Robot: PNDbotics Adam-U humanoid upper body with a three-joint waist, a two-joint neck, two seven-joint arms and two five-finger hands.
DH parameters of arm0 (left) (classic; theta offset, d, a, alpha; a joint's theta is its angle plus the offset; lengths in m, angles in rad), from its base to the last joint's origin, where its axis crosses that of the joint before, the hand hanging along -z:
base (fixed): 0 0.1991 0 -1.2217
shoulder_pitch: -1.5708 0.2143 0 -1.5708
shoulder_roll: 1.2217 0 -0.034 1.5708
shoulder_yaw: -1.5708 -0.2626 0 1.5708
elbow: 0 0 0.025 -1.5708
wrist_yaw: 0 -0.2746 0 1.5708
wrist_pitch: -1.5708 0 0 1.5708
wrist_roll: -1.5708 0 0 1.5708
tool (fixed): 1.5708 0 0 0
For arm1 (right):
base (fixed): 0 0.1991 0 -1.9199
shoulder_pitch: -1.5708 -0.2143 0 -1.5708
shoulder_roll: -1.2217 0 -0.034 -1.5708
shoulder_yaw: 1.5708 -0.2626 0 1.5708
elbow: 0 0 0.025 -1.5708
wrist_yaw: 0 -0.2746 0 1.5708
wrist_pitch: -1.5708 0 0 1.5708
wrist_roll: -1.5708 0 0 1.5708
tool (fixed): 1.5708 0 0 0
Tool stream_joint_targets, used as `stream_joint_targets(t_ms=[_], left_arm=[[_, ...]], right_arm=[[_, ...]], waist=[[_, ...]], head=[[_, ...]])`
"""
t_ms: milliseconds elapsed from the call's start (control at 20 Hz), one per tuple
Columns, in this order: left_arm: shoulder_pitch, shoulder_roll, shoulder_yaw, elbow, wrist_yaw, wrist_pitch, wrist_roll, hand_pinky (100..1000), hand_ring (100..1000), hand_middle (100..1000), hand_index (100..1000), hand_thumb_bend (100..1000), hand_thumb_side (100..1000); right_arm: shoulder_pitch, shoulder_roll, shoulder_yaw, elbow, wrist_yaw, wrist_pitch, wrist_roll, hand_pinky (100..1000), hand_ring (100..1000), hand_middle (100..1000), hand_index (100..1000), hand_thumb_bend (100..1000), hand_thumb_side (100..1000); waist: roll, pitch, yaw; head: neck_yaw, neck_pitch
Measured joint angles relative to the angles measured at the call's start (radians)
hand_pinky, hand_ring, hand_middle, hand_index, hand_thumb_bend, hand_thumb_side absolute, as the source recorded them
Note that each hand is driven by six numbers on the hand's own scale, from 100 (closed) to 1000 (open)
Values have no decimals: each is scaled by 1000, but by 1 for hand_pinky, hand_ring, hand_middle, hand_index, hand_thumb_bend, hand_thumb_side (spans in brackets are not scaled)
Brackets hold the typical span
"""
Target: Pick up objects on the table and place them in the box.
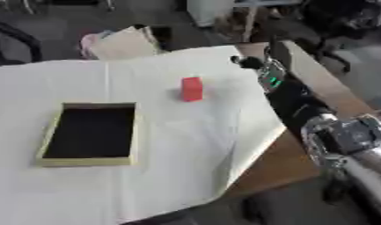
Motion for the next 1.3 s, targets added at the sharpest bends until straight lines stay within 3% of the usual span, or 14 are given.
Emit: stream_joint_targets(t_ms=[350, 800, 850, 1300], left_arm=[[0, 4, 2, 0, 0, 1, 2, 805, 540, 602, 811, 238, 457], [2, 4, 5, 0, -1, 2, 3, 805, 539, 602, 811, 238, 457], [2, 4, 5, 0, -1, 2, 3, 805, 539, 602, 811, 238, 457], [2, 4, 5, 0, -1, 3, 4, 806, 538, 601, 811, 238, 458]], right_arm=[[0, 0, 5, -96, 114, -25, 228, 746, 915, 916, 1000, 680, 364], [-1, 4, 61, -169, 243, -70, 513, 859, 939, 975, 1000, 656, 341], [-1, 5, 66, -175, 255, -75, 537, 870, 941, 980, 1000, 616, 380], [-2, 21, 105, -239, 318, -122, 649, 889, 945, 989, 1000, 614, 370]], waist=[[-1, 0, -1], [-3, 3, -2], [-3, 3, -2], [-4, 4, 0]], head=[[0, 0], [-1, 0], [-1, 0], [-2, 0]])
